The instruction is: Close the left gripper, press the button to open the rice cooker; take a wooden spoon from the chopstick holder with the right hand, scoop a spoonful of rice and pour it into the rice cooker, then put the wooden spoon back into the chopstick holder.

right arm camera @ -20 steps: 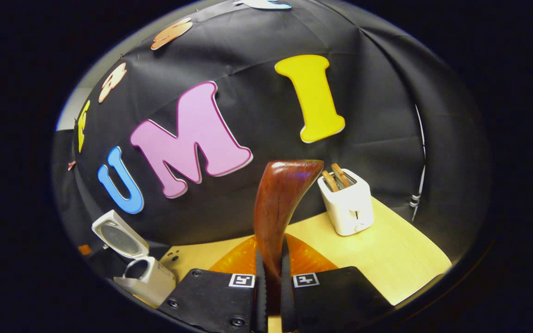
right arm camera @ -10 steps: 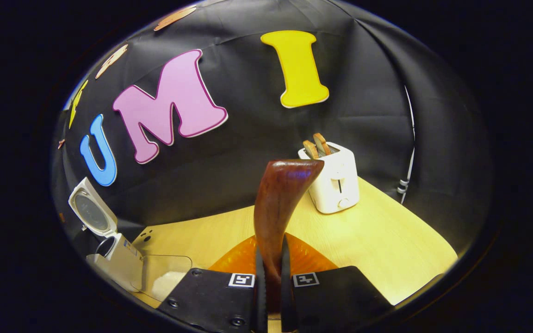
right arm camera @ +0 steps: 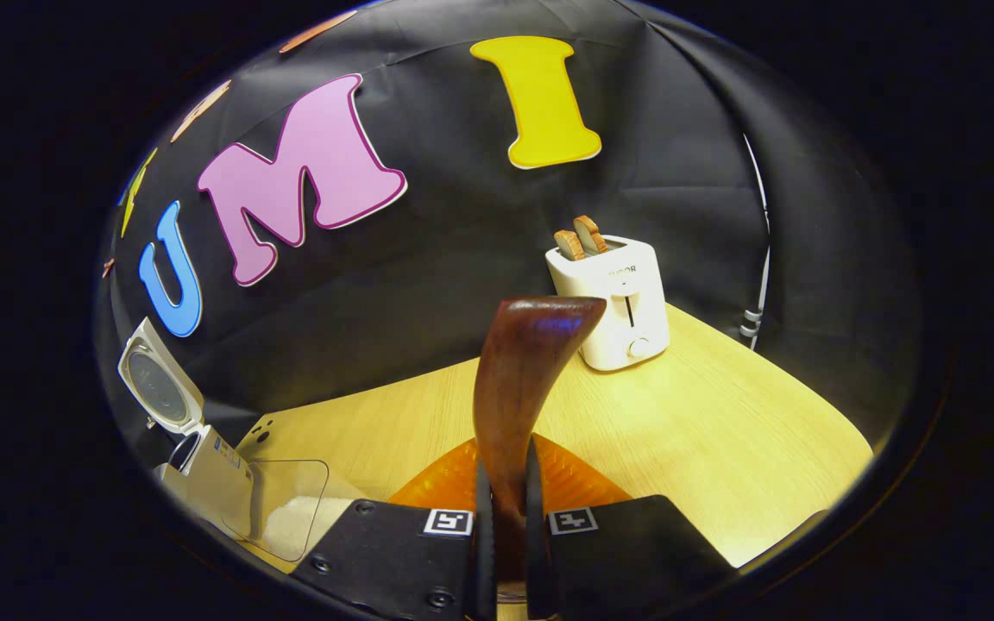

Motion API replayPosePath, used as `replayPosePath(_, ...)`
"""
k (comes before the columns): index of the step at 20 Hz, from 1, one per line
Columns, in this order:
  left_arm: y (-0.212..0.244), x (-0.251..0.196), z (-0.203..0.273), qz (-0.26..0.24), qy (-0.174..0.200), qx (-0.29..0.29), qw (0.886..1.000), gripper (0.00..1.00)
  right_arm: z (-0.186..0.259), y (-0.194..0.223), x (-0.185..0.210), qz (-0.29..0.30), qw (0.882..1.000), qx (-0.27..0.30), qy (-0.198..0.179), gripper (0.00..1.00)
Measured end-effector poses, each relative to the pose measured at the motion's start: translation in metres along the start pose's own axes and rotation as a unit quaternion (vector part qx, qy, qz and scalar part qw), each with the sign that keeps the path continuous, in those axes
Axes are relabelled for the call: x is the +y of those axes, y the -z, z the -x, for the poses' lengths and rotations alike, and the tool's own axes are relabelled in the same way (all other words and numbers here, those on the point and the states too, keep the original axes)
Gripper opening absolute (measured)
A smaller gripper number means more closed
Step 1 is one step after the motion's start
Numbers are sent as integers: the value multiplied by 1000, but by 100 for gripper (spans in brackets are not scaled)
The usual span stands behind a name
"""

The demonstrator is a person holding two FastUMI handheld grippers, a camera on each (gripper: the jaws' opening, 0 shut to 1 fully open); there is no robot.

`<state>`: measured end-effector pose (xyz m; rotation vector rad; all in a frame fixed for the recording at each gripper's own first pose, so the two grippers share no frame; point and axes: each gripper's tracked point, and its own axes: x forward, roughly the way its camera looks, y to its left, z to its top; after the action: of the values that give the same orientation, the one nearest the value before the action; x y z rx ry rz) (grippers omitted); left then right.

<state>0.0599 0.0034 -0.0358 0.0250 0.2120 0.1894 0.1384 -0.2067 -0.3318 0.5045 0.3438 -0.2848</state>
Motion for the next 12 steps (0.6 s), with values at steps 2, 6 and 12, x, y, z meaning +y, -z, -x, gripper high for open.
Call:
replayPosePath(2, -1, -2, 0, -2, 3, 0, 1000, 83, 2, 8, -8, 6, 1000, 7, 12, 17)
replayPosePath(6, -3, -5, -1, -3, 9, -3, 1000, 83, 8, 5, -18, 8, 999, 2, 32, 23)
replayPosePath(12, -9, -10, 1, 7, 18, -15, 1000, 83, 24, 6, -20, -5, 999, 19, 37, 60)
